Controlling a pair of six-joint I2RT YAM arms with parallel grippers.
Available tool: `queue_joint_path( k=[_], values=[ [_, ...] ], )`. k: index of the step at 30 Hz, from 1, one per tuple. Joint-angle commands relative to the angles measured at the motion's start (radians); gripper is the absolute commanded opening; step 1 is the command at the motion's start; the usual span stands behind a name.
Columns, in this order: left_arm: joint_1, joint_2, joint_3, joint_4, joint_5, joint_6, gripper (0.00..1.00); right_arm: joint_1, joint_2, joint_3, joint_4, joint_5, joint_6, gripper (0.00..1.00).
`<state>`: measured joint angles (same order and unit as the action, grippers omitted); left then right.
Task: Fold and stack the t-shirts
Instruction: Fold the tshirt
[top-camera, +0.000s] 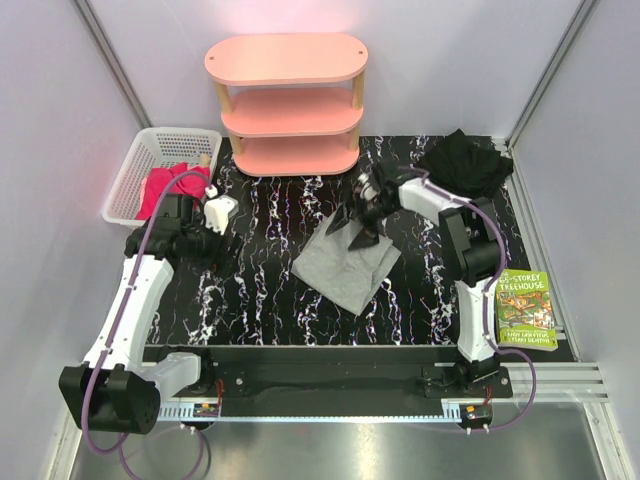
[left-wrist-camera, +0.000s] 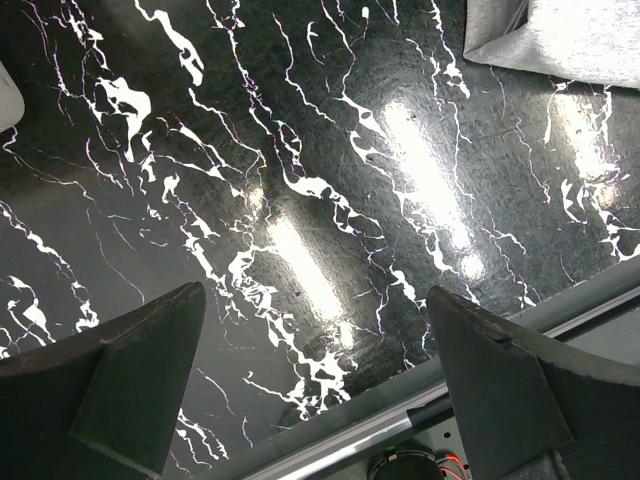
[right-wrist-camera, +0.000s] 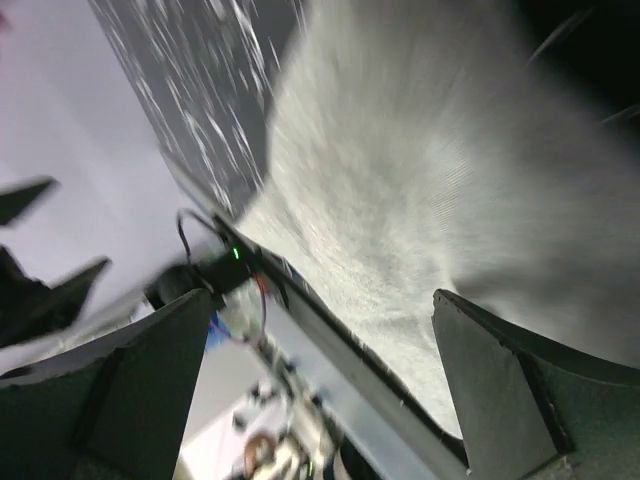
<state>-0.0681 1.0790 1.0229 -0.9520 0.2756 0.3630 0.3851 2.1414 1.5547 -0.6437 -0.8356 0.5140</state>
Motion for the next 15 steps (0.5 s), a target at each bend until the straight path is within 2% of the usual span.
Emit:
queue_joint_path(
  k=[1,6,8,15],
  values=[
    [-0.001,-0.022,0.060,-0.011,-0.016,0.016,0.99,-0.155,-0.061,0.165,-0.013,0.078,-0.038,1.00],
    [-0.001,-0.051,0.063,-0.048,0.034,0.017,0.99,-0.212,0.084,0.303,-0.155,0.209,-0.161,1.00],
    [-0.013,-0.048,0.066,-0.071,0.079,0.002,0.99,-0.219,0.126,0.329,-0.177,0.193,-0.184,1.00],
    [-0.231,0.080,0.164,-0.085,0.103,-0.073,0.99,-0.230,0.192,0.295,-0.180,0.162,-0.178,1.00]
  ],
)
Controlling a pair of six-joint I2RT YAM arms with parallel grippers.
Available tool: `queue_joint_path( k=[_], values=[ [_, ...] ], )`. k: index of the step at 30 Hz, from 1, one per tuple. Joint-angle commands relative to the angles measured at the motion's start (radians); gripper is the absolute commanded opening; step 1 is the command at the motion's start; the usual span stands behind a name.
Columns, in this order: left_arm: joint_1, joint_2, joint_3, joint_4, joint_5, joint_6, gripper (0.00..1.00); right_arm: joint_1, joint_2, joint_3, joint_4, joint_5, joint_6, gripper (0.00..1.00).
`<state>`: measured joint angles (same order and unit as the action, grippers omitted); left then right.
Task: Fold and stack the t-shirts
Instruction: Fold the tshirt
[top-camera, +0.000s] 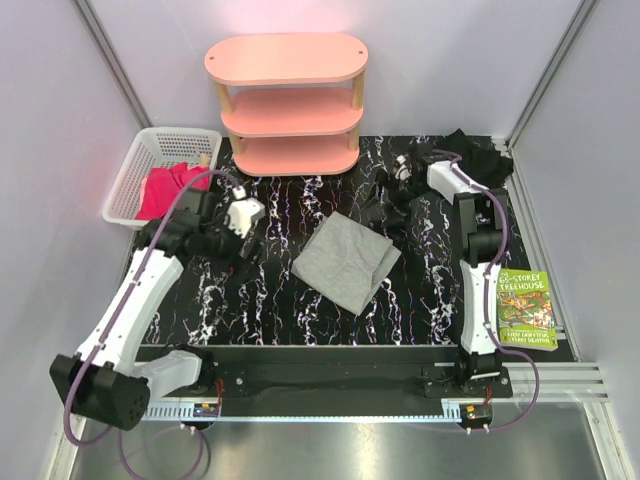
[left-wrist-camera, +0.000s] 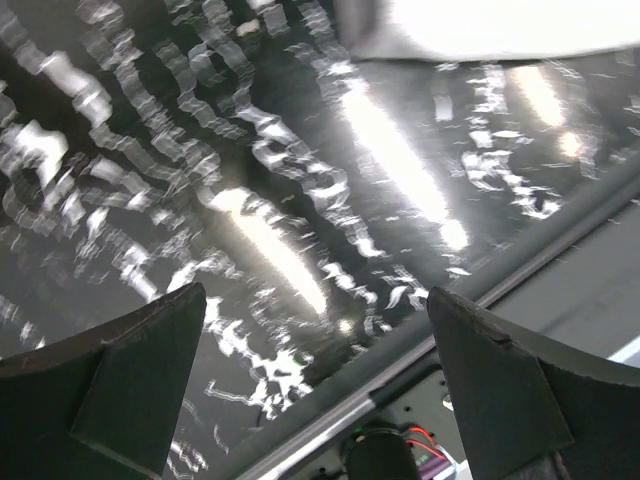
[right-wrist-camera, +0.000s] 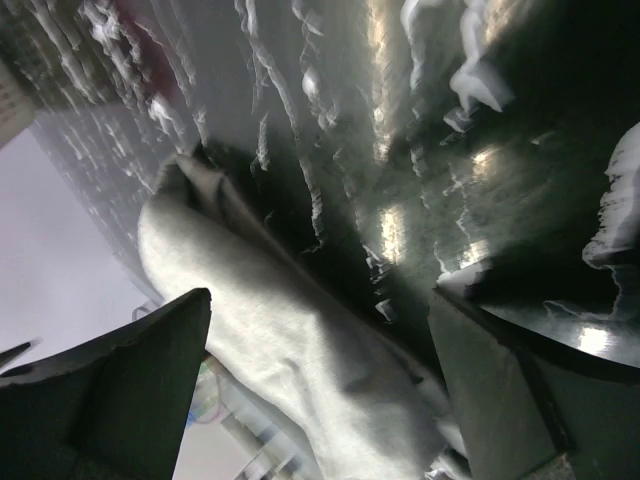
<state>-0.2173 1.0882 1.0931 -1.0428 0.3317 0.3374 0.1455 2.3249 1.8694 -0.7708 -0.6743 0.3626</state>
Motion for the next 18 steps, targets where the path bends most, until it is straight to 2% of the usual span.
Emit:
queue_joint_path(
  k=[1,3,7,12,18],
  values=[
    [-0.120,0.091,0.108,0.006,0.049,-0.058,0.99,0.009,0.008,-0.041,-0.051,0.001,-0.030,1.00],
    [-0.157,0.151,0.145,0.019,0.047,-0.063,0.99,0.009,-0.001,-0.068,-0.041,-0.010,-0.025,1.00],
    [-0.275,0.260,0.183,0.079,0.038,-0.098,0.99,0.011,-0.067,-0.234,0.050,-0.044,0.037,1.00],
    [-0.376,0.484,0.241,0.133,0.067,-0.124,0.99,0.011,-0.171,-0.412,0.189,-0.091,0.088,1.00],
    [-0.436,0.719,0.344,0.127,0.066,-0.090,0.99,0.034,-0.259,-0.561,0.289,-0.134,0.128,1.00]
  ],
)
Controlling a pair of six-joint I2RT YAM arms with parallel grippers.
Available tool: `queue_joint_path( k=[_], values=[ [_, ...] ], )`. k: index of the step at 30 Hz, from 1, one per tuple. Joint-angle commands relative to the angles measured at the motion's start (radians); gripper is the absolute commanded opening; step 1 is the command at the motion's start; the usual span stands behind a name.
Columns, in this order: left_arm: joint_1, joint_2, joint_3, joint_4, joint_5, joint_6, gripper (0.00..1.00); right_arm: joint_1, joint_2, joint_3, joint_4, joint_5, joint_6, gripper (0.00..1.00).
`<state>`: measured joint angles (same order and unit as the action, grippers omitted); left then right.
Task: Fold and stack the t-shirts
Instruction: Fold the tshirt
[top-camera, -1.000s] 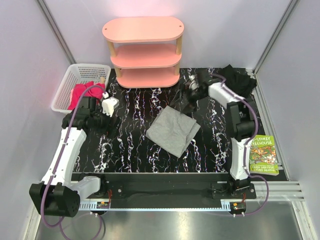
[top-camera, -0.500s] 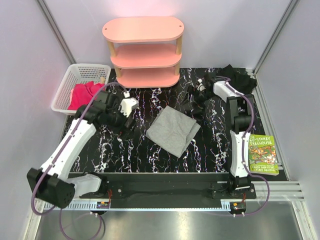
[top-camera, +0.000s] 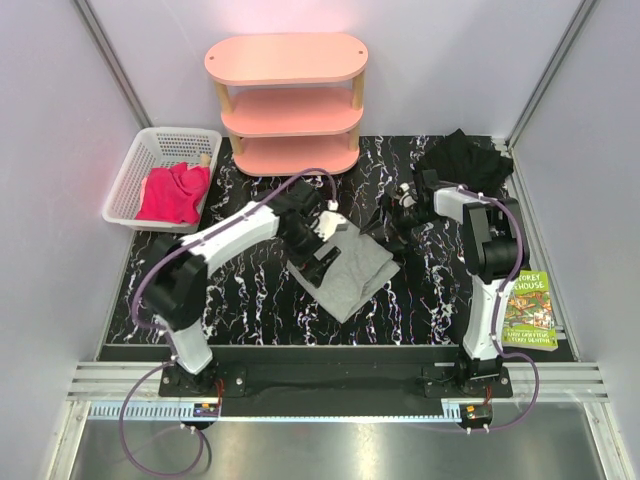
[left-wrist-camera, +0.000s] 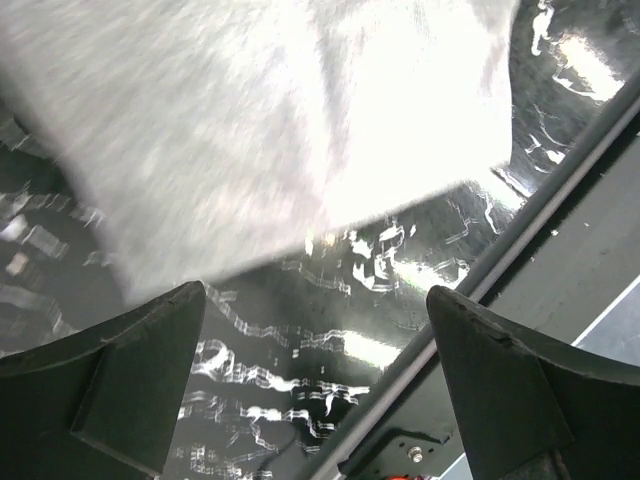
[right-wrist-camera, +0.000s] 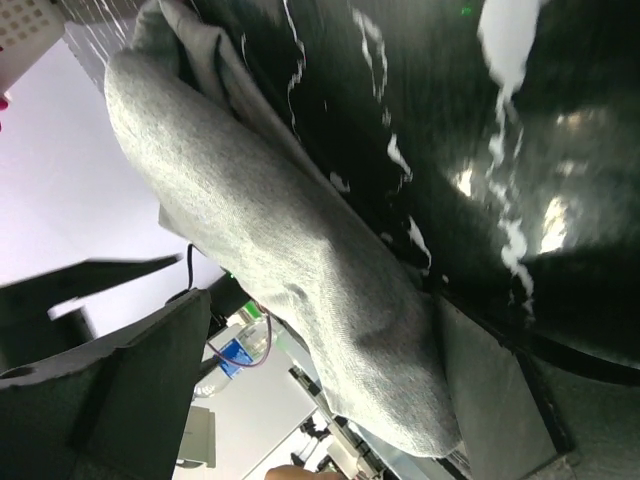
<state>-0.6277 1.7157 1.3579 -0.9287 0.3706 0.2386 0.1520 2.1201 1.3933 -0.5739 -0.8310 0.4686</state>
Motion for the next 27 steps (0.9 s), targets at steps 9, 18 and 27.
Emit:
queue_joint_path(
  k=[9,18,27],
  values=[
    [0.031,0.219,0.064,0.019,-0.027,0.083,0.99,0.184,-0.251,-0.293,0.155,0.090,0.087,1.00],
    [0.111,0.184,0.035,0.036,-0.098,0.172,0.99,0.195,-0.192,-0.291,0.180,0.139,0.091,1.00],
    [0.111,0.108,-0.037,0.041,-0.098,0.197,0.99,0.179,-0.051,-0.200,0.224,0.143,0.094,1.00]
  ],
)
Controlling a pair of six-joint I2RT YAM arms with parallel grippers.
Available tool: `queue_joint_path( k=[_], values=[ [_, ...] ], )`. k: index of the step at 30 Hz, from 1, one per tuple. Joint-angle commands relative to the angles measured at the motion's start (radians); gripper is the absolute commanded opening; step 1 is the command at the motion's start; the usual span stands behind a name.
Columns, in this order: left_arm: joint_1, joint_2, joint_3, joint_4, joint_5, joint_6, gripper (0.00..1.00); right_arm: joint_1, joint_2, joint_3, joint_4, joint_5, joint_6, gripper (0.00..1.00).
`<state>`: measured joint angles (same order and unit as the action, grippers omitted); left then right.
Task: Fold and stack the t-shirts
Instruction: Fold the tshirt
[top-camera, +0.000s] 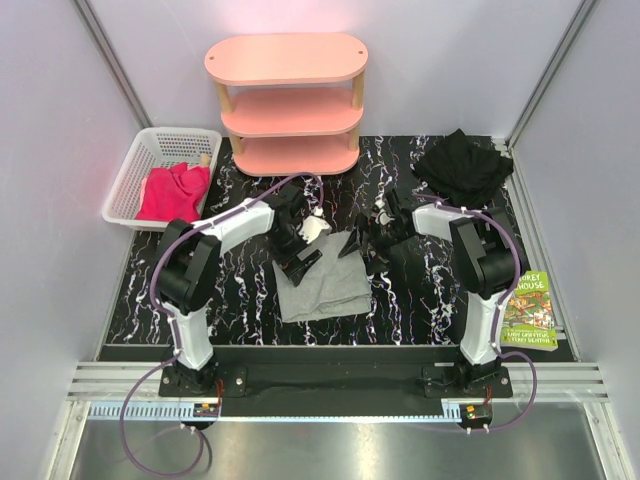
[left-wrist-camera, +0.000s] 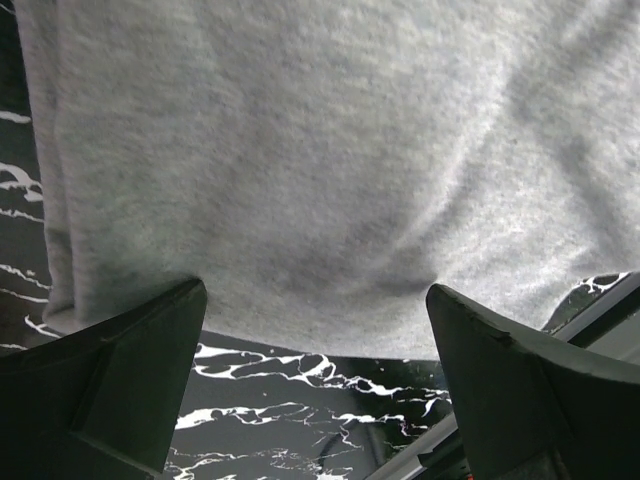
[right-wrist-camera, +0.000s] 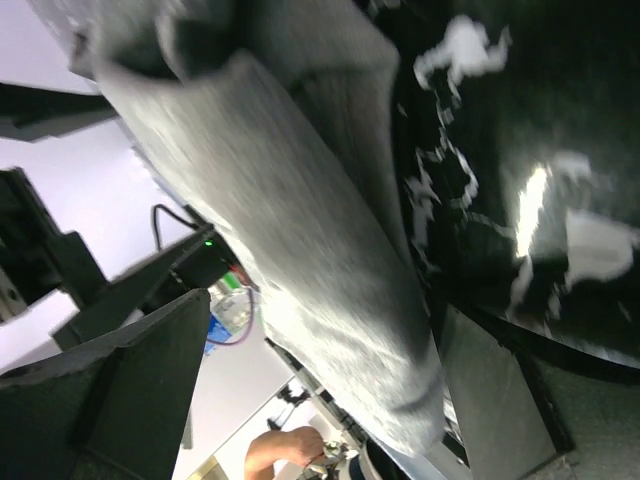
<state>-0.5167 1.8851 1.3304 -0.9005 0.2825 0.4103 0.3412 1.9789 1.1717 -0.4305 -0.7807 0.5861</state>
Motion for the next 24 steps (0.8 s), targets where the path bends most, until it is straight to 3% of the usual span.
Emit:
queue_joint_path(
  k=[1,8,11,12,13,15,20,22,24],
  values=[
    [0.000,-0.063,-0.008,0.014,-0.011,0.019,0.99,-0.008,0.100,0.025,0.094,0.081,-0.014,1.00],
    [0.000,-0.063,-0.010,0.014,0.009,0.016,0.99,0.035,0.104,-0.053,0.200,0.037,0.044,0.97],
    [0.000,-0.064,-0.014,0.017,0.017,0.013,0.99,0.045,0.124,-0.075,0.249,0.015,0.069,0.72],
    [0.000,-0.066,-0.019,0.020,0.017,0.013,0.99,0.053,0.130,-0.075,0.256,0.012,0.073,0.45],
    [0.000,-0.069,-0.025,0.021,0.018,0.012,0.99,0.055,0.138,-0.076,0.256,0.011,0.075,0.35],
    [0.000,-0.081,-0.030,0.020,0.014,0.015,0.99,0.061,0.152,-0.079,0.254,0.017,0.075,0.27],
    [0.000,-0.104,-0.039,0.023,0.018,0.013,0.99,0.071,0.172,-0.093,0.265,0.027,0.075,0.27],
    [0.000,-0.106,-0.040,0.023,0.017,0.013,0.99,0.074,0.166,-0.096,0.271,0.026,0.077,0.04],
    [0.001,-0.115,-0.045,0.023,0.006,0.015,0.99,0.074,0.152,-0.092,0.272,0.026,0.075,0.00]
  ],
)
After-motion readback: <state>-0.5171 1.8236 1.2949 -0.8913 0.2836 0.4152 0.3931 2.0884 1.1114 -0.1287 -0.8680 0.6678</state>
